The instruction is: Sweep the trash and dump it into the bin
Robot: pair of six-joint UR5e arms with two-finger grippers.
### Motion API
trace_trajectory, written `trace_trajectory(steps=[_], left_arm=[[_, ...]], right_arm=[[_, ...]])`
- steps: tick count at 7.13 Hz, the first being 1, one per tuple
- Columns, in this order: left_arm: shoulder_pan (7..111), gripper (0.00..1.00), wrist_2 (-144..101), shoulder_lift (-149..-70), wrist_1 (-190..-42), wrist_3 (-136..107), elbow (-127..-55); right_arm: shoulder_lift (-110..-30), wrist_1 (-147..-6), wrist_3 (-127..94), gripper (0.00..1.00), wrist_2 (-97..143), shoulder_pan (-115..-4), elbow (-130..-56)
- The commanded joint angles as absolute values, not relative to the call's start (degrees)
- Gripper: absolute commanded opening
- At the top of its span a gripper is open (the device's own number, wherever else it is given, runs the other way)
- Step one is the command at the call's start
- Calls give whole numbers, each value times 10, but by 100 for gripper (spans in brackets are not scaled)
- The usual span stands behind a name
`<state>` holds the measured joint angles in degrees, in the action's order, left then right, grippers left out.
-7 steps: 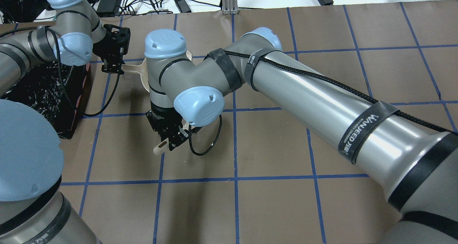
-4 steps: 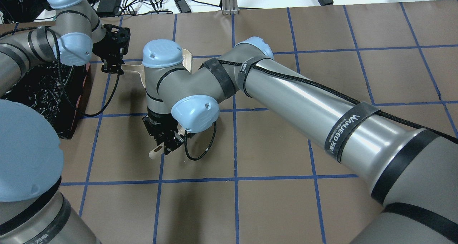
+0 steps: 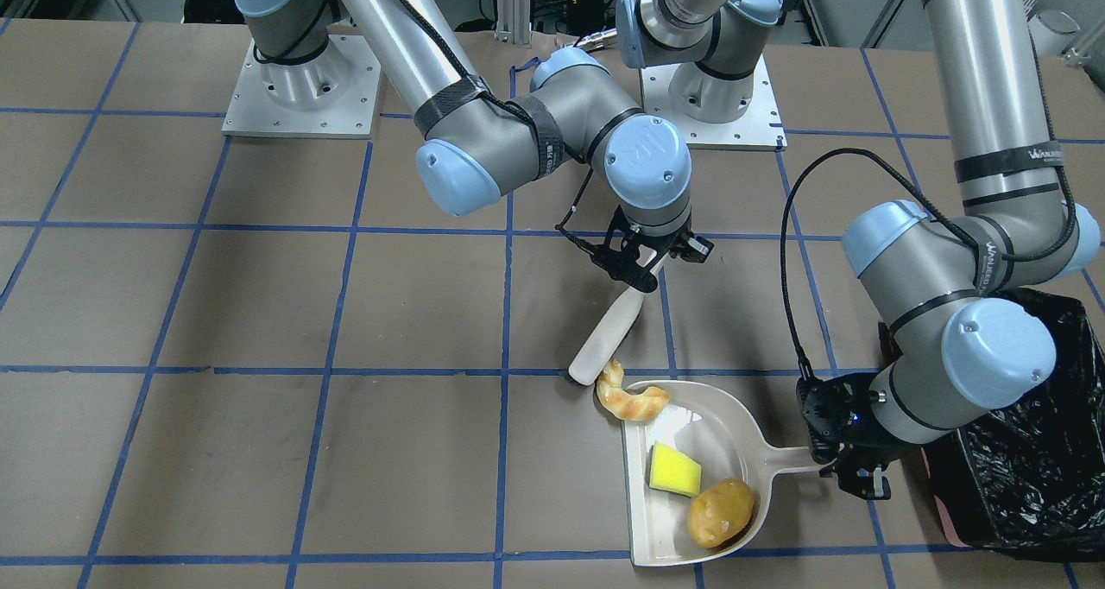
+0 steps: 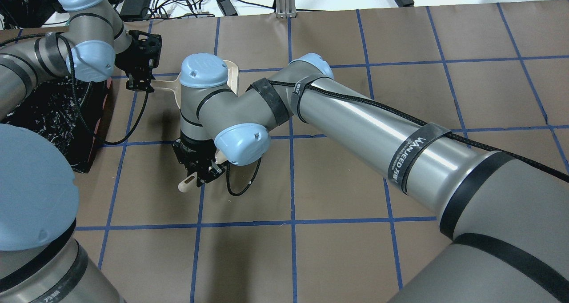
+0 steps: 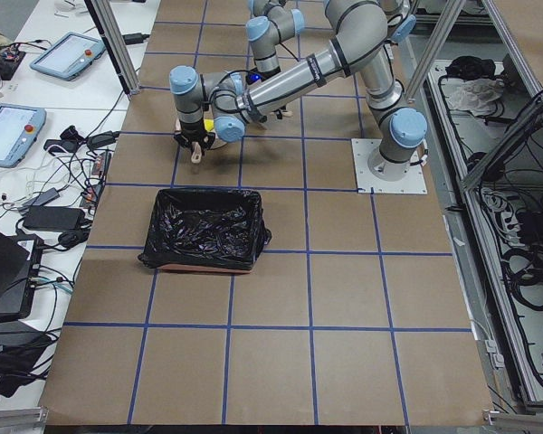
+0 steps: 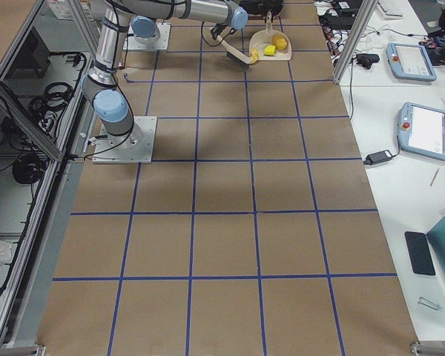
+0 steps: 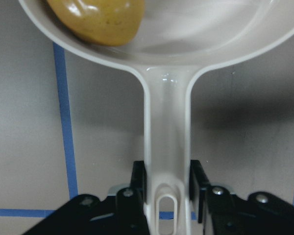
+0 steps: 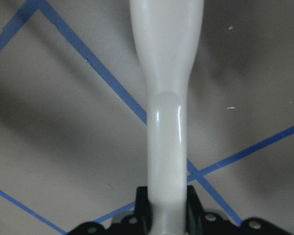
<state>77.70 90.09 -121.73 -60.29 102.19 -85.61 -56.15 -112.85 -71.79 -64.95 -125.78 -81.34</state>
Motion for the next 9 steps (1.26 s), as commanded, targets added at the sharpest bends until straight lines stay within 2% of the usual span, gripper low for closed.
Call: trace_trajectory(steps=[1,7,9], left_arm=[[777,5,901,-1217,-603,1022,-856],[777,5,901,-1217,-603,1022,-856],[777,5,901,-1217,-603,1022,-856]], right_arm=[[-558,-1146,-714,0,-621,-1244,-787],[-498,-1169,-685,0,-542,-1227,-696],[-512,-1161,-714,0,-517,-1215,-688]])
